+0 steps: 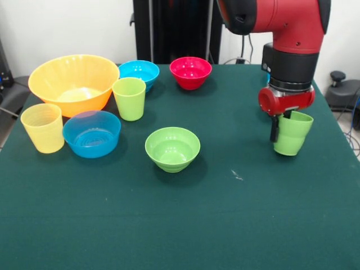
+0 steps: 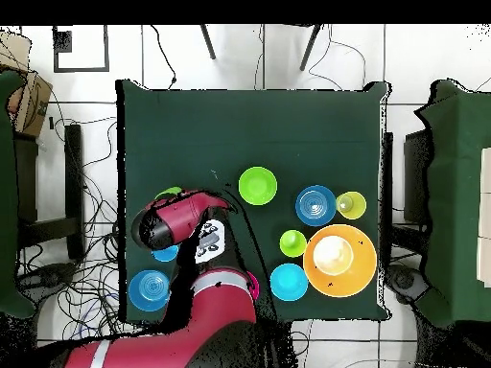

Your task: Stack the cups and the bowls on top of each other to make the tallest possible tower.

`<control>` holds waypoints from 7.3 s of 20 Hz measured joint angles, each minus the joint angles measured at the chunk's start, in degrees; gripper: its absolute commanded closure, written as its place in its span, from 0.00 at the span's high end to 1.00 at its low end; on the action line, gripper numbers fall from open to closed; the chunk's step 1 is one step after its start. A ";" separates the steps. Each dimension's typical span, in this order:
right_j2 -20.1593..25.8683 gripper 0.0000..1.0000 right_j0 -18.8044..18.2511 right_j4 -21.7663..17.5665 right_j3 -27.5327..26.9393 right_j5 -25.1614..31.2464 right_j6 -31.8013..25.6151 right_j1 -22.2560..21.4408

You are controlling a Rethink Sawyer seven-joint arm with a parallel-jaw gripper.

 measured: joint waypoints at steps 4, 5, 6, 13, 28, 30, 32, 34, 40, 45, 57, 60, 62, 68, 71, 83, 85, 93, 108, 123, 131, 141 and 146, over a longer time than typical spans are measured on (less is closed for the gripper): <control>0.02 0.00 -0.17 0.01 -0.02 -0.01 0.00 0.12; 0.16 0.00 -0.44 0.01 -0.01 -0.01 0.00 0.12; 0.30 0.00 -0.70 0.01 -0.01 -0.01 0.00 0.12; 4.28 0.00 -7.74 0.00 0.49 0.00 -0.01 -0.29; 14.22 0.00 -24.61 -0.05 1.87 7.59 -0.01 -1.37; 15.49 0.00 -25.40 -0.05 1.88 9.47 -0.01 -1.37; 16.75 0.00 -25.85 -0.05 1.89 10.85 -0.01 -1.34; 17.74 0.00 -26.04 -0.06 1.90 11.51 -0.01 -1.32; 20.11 0.00 -26.08 -1.33 1.99 11.64 -0.01 -1.32; 21.95 0.00 -26.47 -3.17 2.82 11.64 -0.01 -1.32; 28.49 0.00 -34.06 -6.55 6.51 11.64 -0.01 -1.33; 30.28 0.00 -36.93 -7.68 7.04 11.64 -0.01 -1.32; 30.64 0.00 -37.62 -8.15 7.11 11.65 -0.01 -1.32; 32.41 0.00 -40.10 -10.20 7.15 11.65 -0.01 -1.32; 33.23 0.00 -40.73 -11.22 7.15 11.65 -0.01 -1.32; 37.00 0.00 -41.79 -12.18 7.17 16.36 -0.01 -1.50; 37.48 0.00 -42.25 -12.47 7.16 17.81 -0.02 -1.69; 38.99 0.00 -44.02 -15.00 7.14 24.61 -1.18 -3.24; 40.63 0.00 -46.01 -21.53 6.90 29.62 -11.21 -5.39; 41.88 0.00 -49.69 -23.55 5.86 29.62 -17.69 -5.27; 42.78 0.00 -51.95 -24.28 5.63 29.64 -20.31 -5.19; 42.87 0.00 -52.16 -26.18 5.61 29.64 -20.92 -5.18; 42.87 0.00 -52.06 -26.37 5.62 29.64 -20.92 -5.18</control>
